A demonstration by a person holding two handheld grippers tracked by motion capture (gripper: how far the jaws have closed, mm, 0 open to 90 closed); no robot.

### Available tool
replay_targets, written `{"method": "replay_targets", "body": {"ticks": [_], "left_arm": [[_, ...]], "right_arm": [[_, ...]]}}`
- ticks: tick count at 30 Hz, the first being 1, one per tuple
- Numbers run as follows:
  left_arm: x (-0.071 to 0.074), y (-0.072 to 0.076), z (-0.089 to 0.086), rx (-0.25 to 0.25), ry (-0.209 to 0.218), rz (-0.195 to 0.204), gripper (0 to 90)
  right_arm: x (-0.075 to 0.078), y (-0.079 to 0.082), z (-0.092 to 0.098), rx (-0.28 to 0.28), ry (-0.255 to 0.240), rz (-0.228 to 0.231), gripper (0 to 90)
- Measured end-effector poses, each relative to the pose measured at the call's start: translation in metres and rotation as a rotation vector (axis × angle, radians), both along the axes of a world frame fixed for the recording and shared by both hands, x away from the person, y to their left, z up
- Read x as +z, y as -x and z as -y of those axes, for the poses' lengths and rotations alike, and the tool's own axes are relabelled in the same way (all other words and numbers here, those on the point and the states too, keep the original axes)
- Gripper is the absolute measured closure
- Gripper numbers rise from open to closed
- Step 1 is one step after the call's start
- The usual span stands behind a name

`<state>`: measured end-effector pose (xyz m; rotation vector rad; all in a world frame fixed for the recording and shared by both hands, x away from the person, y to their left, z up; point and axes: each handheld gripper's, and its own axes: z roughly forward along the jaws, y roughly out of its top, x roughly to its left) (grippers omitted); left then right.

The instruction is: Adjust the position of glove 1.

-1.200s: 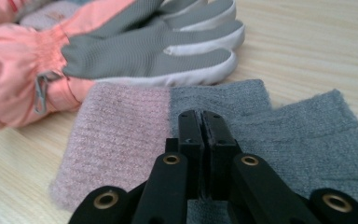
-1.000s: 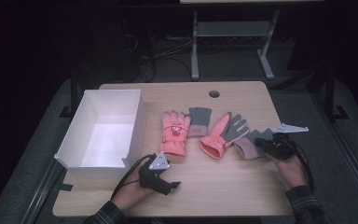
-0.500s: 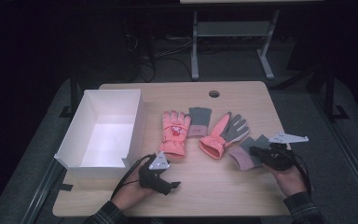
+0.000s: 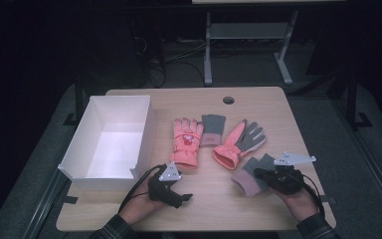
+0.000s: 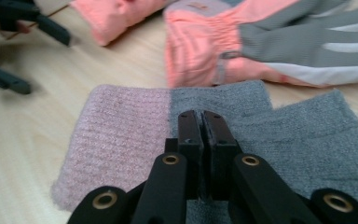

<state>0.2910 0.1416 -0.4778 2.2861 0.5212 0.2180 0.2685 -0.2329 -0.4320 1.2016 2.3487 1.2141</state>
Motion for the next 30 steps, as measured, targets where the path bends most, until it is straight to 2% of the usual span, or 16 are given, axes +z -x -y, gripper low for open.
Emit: {"method": "replay_targets", "body": {"ticks": [3,7,9,14,19,22,24,26,28,30], "left_arm": [[0.000,0.000,0.000,-0.001,-0.001,-0.001,12.5],[0.000,0.000,0.000,-0.001,-0.001,-0.001,12.5],[0.000,0.000,0.000,-0.001,-0.002,-0.002,12.5],[0.000,0.000,0.000,-0.003,-0.005,0.003,12.5],[0.000,0.000,0.000,-0.001,-0.002,-0.002,12.5],[0.001,0.000,0.000,-0.001,-0.004,-0.003,12.5],[0.001,0.000,0.000,-0.003,-0.005,0.000,12.5],[0.000,0.000,0.000,-0.004,-0.005,0.002,12.5],[0.000,0.000,0.000,-0.001,-0.001,-0.002,12.5],[0.000,0.000,0.000,0.000,-0.001,-0.002,12.5]], "right_arm": [[0.000,0.004,-0.012,0.046,0.003,-0.001,86.8],[-0.003,0.004,-0.021,0.072,0.007,-0.008,86.8],[-0.007,0.003,-0.029,0.090,0.008,-0.034,86.5],[-0.011,0.004,-0.039,0.123,0.028,-0.046,86.0],[-0.015,0.005,-0.046,0.139,0.025,-0.071,84.1],[-0.015,0.004,-0.049,0.149,0.020,-0.063,81.8],[-0.014,0.004,-0.049,0.154,0.019,-0.049,75.1],[-0.013,0.004,-0.046,0.154,0.019,-0.043,74.0],[-0.011,0.005,-0.037,0.140,0.035,-0.028,81.0],[-0.013,0.006,-0.029,0.141,0.048,-0.041,86.9]]}}
